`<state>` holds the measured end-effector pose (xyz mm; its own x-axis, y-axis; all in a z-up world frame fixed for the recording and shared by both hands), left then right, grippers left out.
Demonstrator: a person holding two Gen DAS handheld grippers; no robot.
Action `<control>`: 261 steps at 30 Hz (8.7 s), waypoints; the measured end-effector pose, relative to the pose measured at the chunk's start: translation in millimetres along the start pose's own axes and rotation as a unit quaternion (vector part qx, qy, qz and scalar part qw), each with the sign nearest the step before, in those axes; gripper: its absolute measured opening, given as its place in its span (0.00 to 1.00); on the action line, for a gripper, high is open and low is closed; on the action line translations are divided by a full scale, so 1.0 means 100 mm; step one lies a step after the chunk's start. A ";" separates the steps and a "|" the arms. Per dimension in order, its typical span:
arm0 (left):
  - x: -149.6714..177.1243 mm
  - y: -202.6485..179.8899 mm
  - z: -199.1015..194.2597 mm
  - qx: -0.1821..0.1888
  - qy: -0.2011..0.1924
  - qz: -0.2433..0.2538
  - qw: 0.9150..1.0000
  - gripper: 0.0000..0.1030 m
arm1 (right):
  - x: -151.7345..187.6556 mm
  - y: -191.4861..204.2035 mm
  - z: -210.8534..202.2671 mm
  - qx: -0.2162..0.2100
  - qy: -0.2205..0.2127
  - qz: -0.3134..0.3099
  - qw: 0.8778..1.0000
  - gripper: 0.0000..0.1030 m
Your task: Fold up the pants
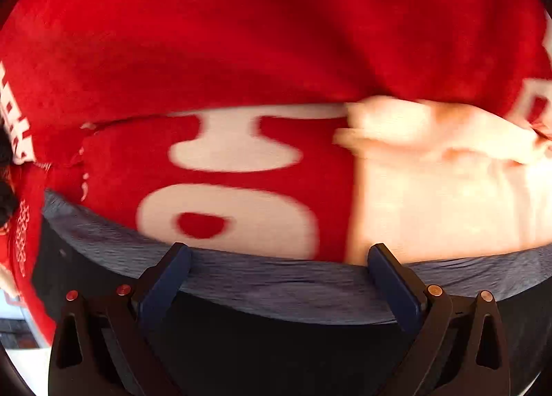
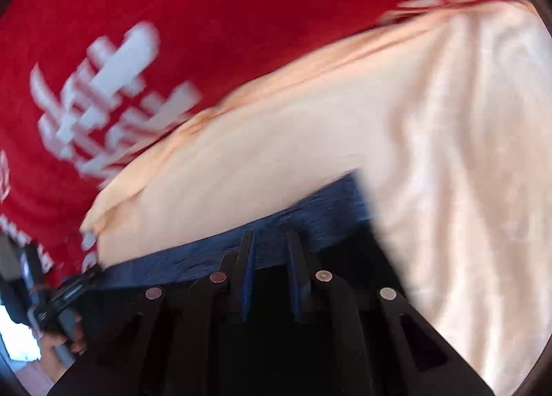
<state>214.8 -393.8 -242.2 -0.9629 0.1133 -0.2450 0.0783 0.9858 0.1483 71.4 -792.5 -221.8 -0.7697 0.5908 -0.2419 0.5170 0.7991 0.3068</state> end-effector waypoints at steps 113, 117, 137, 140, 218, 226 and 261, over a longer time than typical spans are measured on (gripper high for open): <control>0.04 3.14 0.36 -0.043 -0.035 -0.045 0.997 1.00 | 1.54 3.15 0.45 -0.037 0.116 -0.165 0.979 0.39; 0.18 3.51 0.35 -0.094 -0.011 -0.050 0.994 1.00 | 1.62 3.16 0.44 -0.039 0.122 -0.163 0.978 0.39; 0.84 2.47 -0.37 0.004 0.050 0.035 0.998 1.00 | 2.18 3.04 0.14 -0.045 0.163 -0.121 0.978 0.48; 0.89 2.08 -0.48 0.023 0.057 0.057 0.997 1.00 | 2.16 2.83 0.02 -0.043 0.155 -0.100 0.982 0.48; 1.18 -1.45 -0.74 0.070 0.055 0.160 0.983 1.00 | 1.14 -0.26 -0.67 -0.138 0.025 0.216 0.966 0.43; 1.23 -1.44 -0.75 0.072 0.053 0.154 0.984 1.00 | 1.38 -0.29 -0.63 -0.186 0.018 0.240 0.953 0.43; 1.17 -1.49 -0.91 0.101 -0.018 0.227 0.969 0.81 | 0.51 0.54 -1.08 -0.246 -0.093 0.140 0.955 0.16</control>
<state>67.2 -538.7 -206.2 -0.8084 0.5406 -0.2326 0.5431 0.8376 0.0591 19.4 -731.3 -118.7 -0.5233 0.8201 -0.2315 0.4201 0.4846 0.7673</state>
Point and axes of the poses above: each gripper's, at about its wrist camera, not at the fingertips, and z roughly the way its jaws point, y to its left, x to its underside, the point moved 7 cm from there along z, roughly the way its jaws point, and after that the axes turned 5 degrees about -z, right-handed, at the moved point
